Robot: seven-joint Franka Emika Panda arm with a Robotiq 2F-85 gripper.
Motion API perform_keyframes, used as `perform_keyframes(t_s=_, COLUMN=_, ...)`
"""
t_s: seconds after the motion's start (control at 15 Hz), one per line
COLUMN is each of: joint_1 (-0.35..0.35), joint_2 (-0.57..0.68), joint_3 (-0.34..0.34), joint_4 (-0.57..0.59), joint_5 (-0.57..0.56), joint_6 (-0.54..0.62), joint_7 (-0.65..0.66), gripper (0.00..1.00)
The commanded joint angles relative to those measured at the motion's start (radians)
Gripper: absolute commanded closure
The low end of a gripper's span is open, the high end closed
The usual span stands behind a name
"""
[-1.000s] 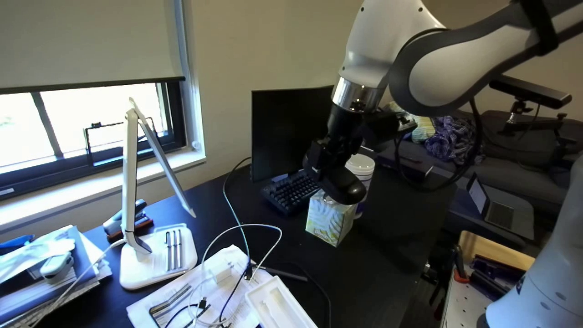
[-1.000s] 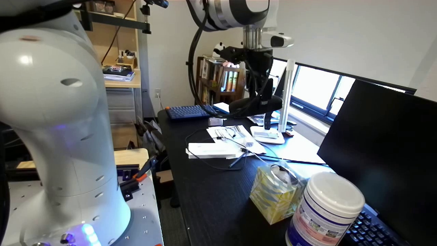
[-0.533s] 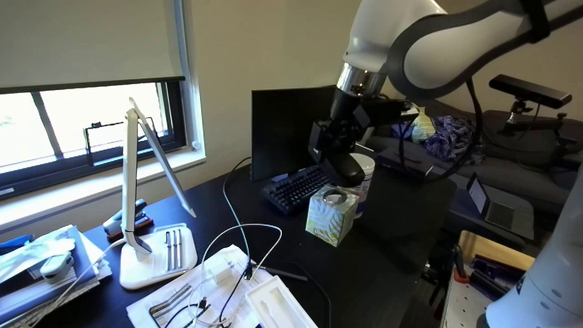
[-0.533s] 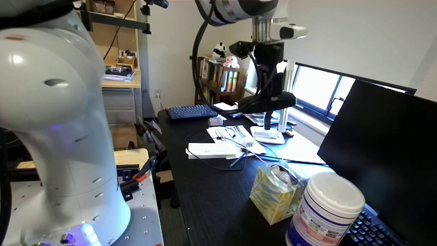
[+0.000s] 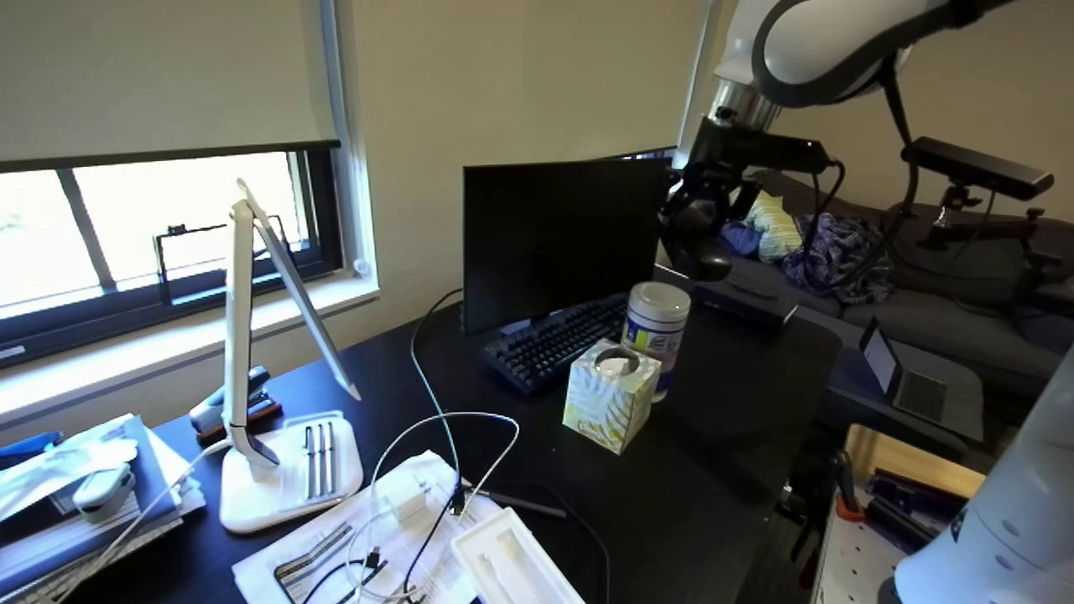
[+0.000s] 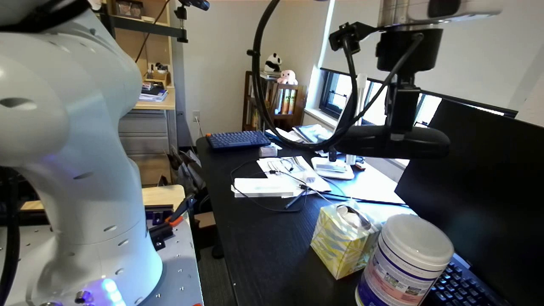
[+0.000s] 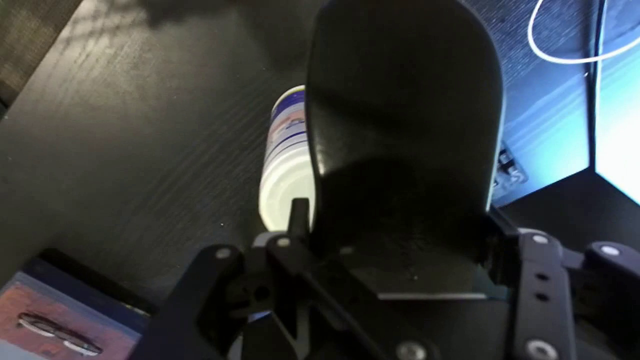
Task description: Take the tissue box from the top of the white bottle and put it on the table then take the black case and put it on the white bottle
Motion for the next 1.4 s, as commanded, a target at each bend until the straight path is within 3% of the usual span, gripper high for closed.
perform_keyframes(t_s=0.0, joint_1=-0.052, joint_2=-0.007, joint_3=-0.053, joint_4=0.013, joint_5=0.062, joint_6=0.022, joint_7=-0.005, gripper=0.48)
perform_keyframes(t_s=0.07, joint_1=-0.051, joint_2=0.000, joint_3=-0.027, joint_4=0.003, joint_5=0.030, joint_6=0.004, joint_7=-0.007, gripper=0.23)
perform_keyframes(t_s=0.27, joint_1=-0.065, joint_2=0.000, joint_3=-0.049, joint_4=0.012, joint_5=0.045, joint_6=0.011, joint_7=-0.009, gripper=0.23)
perform_keyframes(t_s=0.33, joint_1=-0.064, joint_2=0.000, joint_3=-0.047, joint_4=0.013, joint_5=0.046, joint_6=0.011, joint_7=-0.009, gripper=0.48)
perform_keyframes(t_s=0.53, joint_1=-0.083, joint_2=0.051, joint_3=-0.017, joint_4=0.029, joint_5=0.043, joint_6=0.042, joint_7=0.111, gripper=0.48)
perform_keyframes(t_s=0.87, joint_1=-0.106, joint_2=0.181, joint_3=-0.042, joint_4=0.078, joint_5=0.043, joint_6=0.083, joint_7=0.297, gripper=0.48)
perform_keyframes(t_s=1.33, joint_1=-0.081, joint_2=0.327, joint_3=-0.128, joint_4=0.149, joint_5=0.139, joint_6=0.118, joint_7=0.302, gripper=0.48)
